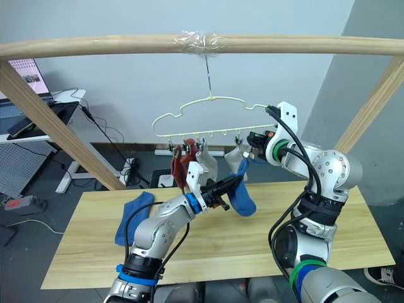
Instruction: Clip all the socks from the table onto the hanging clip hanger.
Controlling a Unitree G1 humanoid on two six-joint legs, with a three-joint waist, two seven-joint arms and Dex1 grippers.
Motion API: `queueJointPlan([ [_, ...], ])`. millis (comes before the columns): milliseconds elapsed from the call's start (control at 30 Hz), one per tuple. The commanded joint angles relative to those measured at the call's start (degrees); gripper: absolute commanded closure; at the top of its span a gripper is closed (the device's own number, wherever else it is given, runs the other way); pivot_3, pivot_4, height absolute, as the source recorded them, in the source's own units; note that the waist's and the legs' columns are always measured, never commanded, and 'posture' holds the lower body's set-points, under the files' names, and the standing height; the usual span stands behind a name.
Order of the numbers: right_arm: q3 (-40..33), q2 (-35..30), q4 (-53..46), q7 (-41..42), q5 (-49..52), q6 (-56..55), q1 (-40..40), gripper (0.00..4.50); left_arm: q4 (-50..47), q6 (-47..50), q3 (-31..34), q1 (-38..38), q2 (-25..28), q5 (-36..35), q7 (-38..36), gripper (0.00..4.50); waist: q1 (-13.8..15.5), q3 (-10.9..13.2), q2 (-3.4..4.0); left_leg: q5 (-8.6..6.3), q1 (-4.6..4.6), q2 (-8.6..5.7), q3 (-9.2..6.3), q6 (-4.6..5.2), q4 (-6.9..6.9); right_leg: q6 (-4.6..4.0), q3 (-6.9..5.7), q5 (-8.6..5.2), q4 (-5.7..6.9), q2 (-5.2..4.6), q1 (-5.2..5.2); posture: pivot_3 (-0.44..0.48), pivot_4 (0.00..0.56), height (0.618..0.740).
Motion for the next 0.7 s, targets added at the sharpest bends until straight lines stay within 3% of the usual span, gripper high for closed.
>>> queueJointPlan([
  [33, 0.01, 0.27, -2.31, 0.23, 0.11, 0.29, -1.68, 4.50, 0.42, -1.93, 0.52, -2.35, -1.08, -0.02, 0.40, 4.47, -0.04, 0.01, 0.01, 0.00, 0.00, 0.00, 0.00, 0.00, 0.00, 0.00, 0.00, 0.00, 0.00, 0.00, 0.00, -0.063, 0.161, 0.740],
  [667, 1.72, 1.29, -3.13, 0.50, -0.14, -1.07, 0.55, 4.50, 2.98, -2.18, 1.81, -8.11, -3.70, -2.33, -0.01, 4.47, -0.04, 0.05, 0.04, 0.00, -0.03, 0.00, 0.00, 0.00, -0.03, 0.03, -0.01, 0.00, -0.06, 0.00, -0.01, -0.059, 0.140, 0.740],
  [700, 1.60, 1.55, -3.36, 0.44, -0.08, -1.28, 0.70, 4.19, 2.50, -1.84, 1.55, -8.01, -3.76, -2.67, -0.35, 4.49, -0.04, 0.05, 0.04, 0.00, -0.03, 0.00, 0.00, 0.00, -0.03, 0.04, 0.00, -0.01, -0.07, 0.00, -0.01, -0.060, 0.135, 0.740],
])
